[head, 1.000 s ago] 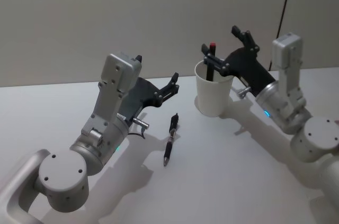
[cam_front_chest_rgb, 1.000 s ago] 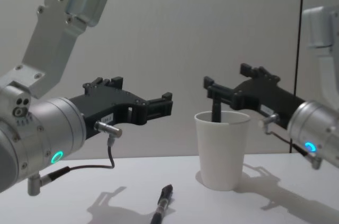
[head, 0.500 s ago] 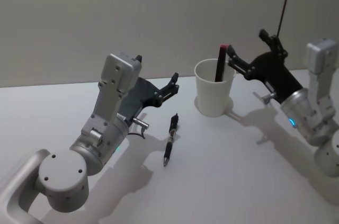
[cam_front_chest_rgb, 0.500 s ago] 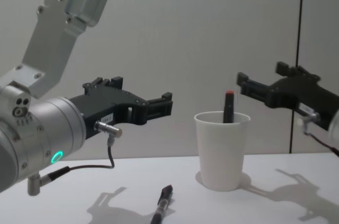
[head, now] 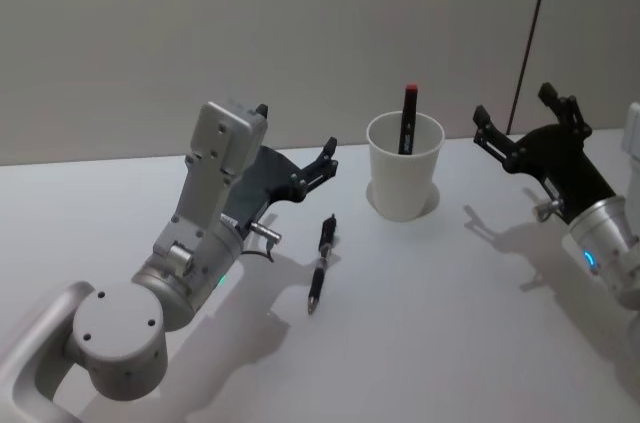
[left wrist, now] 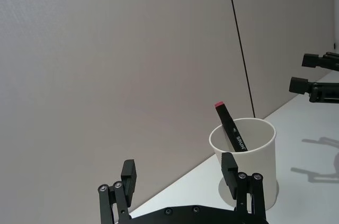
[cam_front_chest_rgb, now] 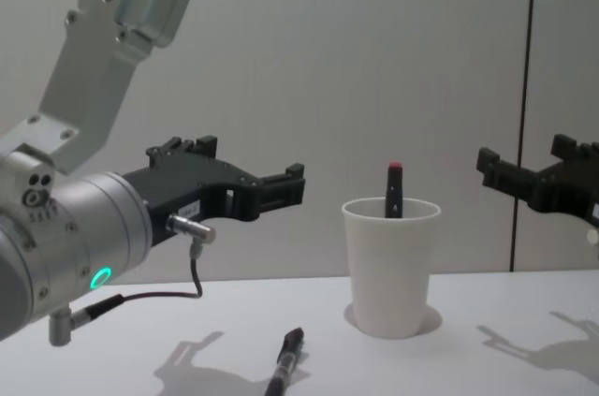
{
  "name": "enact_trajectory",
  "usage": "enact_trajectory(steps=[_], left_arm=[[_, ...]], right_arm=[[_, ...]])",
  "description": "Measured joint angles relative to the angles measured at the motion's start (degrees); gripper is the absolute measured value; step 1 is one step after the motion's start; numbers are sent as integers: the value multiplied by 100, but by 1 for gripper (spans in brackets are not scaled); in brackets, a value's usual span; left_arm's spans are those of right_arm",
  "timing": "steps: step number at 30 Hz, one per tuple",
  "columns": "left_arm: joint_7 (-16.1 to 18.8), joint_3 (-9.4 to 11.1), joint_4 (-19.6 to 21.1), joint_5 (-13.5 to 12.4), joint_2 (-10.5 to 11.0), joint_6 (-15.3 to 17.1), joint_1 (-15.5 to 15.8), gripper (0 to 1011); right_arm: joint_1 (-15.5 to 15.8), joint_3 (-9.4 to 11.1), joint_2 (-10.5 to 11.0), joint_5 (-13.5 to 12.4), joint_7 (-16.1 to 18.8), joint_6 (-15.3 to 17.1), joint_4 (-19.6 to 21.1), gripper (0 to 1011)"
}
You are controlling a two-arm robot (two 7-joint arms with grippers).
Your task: Place the pen into the pen holder.
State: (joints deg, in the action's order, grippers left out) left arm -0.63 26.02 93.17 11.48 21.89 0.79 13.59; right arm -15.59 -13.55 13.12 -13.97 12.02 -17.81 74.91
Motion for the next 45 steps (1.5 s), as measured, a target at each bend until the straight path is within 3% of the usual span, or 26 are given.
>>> enact_trajectory(steps=[6,14,38,45], left_arm=[[0,0,0,0,0,0,0,1001],[0,0,0,0,0,0,0,1001],[0,0,0,0,0,0,0,1001],[0,0,0,0,0,0,0,1001]], right_arm=[[24,-1,8,-3,-10,33,43,1002],[245,6,94,-38,-123,297,394,1001],[1391,55,527,-216,-695,1676,2233,1002],[1597,64,607,-247,-797,1921,2561,1002]])
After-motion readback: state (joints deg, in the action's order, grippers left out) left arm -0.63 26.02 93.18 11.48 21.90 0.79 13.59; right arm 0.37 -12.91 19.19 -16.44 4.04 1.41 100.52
